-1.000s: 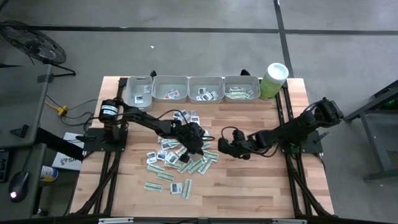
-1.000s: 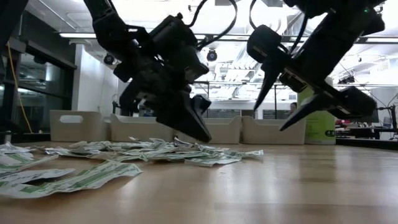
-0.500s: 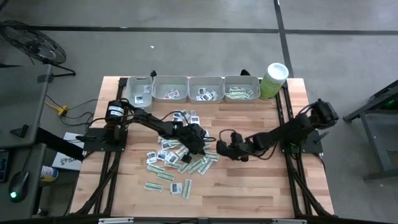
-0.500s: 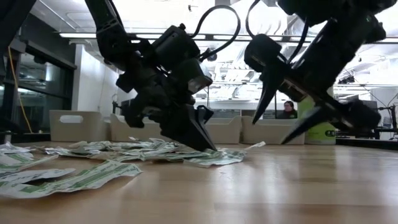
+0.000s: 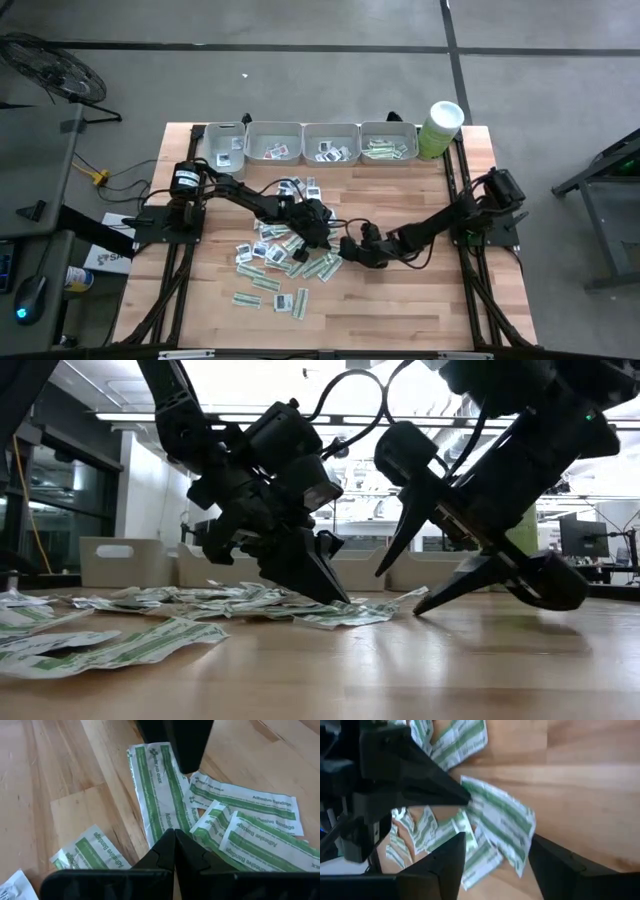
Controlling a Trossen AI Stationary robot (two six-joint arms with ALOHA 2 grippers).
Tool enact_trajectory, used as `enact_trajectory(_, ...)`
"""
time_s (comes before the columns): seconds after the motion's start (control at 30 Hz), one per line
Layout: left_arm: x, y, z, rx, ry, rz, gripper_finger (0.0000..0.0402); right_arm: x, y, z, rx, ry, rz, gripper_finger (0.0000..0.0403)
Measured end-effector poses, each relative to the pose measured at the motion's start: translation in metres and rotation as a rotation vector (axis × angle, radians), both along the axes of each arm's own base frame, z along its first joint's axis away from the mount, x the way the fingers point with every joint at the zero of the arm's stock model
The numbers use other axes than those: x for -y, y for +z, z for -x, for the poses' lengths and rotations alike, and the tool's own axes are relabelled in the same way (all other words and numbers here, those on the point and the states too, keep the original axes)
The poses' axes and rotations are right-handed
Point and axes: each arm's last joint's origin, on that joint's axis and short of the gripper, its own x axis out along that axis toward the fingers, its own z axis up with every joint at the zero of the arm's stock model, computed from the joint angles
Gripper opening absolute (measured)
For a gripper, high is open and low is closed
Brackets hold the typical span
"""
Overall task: Pick & Place First Aid Supplies
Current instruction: Put the green bandage into the right gray bin
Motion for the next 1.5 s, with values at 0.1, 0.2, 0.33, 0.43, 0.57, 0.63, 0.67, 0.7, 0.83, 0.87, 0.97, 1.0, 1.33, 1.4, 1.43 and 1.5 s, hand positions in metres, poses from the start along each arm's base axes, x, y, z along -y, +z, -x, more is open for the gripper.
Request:
enact_trajectory(0.1,0.0,0.0,0.0,-0.004,0.009,0.009,0.0,0.002,-0.001,0.0,-0.007,-0.008,0.009,0.0169)
enact_trajectory(0.2,0.0,0.0,0.0,-0.006,0.01,0.009,0.0,0.003,-0.001,0.001,-0.016,-0.012,0.024,0.0127)
enact_trajectory(0.33,0.0,-0.001,0.0,-0.008,0.011,0.007,0.0,0.003,-0.002,0.002,-0.025,-0.005,0.038,0.0068)
enact_trajectory(0.43,0.0,-0.001,0.0,-0.008,0.013,0.007,0.0,0.003,-0.002,0.002,-0.026,0.01,0.049,0.0028)
enact_trajectory(0.57,0.0,-0.001,0.0,-0.014,0.021,0.013,0.0,0.003,-0.002,0.002,-0.027,0.03,0.064,0.0005)
enact_trajectory(0.63,0.0,-0.001,0.0,-0.018,0.031,0.022,0.0,0.003,-0.002,0.002,-0.029,0.043,0.072,0.0006)
enact_trajectory(0.67,0.0,-0.001,0.0,-0.018,0.032,0.024,0.0,0.003,-0.002,0.002,-0.03,0.053,0.082,0.0003)
enact_trajectory(0.7,0.0,-0.001,0.0,-0.015,0.033,0.026,0.0,0.003,-0.002,0.002,-0.031,0.059,0.089,0.0002)
enact_trajectory(0.83,-0.001,0.005,0.001,0.002,0.047,0.016,0.0011,0.002,-0.002,0.002,-0.035,0.098,0.11,0.0001)
enact_trajectory(0.87,-0.001,0.008,0.001,0.009,0.054,0.01,0.0017,0.002,-0.002,0.001,-0.038,0.118,0.12,0.0001)
enact_trajectory(0.97,-0.002,0.02,0.001,0.041,0.05,-0.015,0.0036,0.002,-0.003,0.002,-0.057,0.188,0.163,0.0001)
enact_trajectory(1.0,-0.002,0.027,0.001,0.061,0.041,-0.026,0.0043,0.002,-0.003,0.003,-0.064,0.209,0.181,0.0001)
enact_trajectory(1.33,-0.005,0.134,0.003,0.135,0.267,0.046,0.0099,0.019,0.018,0.016,-0.183,0.408,0.418,0.0)
enact_trajectory(1.4,-0.007,0.161,0.01,0.107,0.376,0.113,0.0101,0.027,0.026,0.019,-0.21,0.454,0.479,0.0)
enact_trajectory(1.43,-0.008,0.176,0.014,0.107,0.423,0.149,0.0101,0.031,0.03,0.022,-0.221,0.471,0.506,0.0)
enact_trajectory(1.5,-0.008,0.198,0.024,0.09,0.491,0.191,0.0101,0.04,0.04,0.024,-0.223,0.488,0.542,0.0)
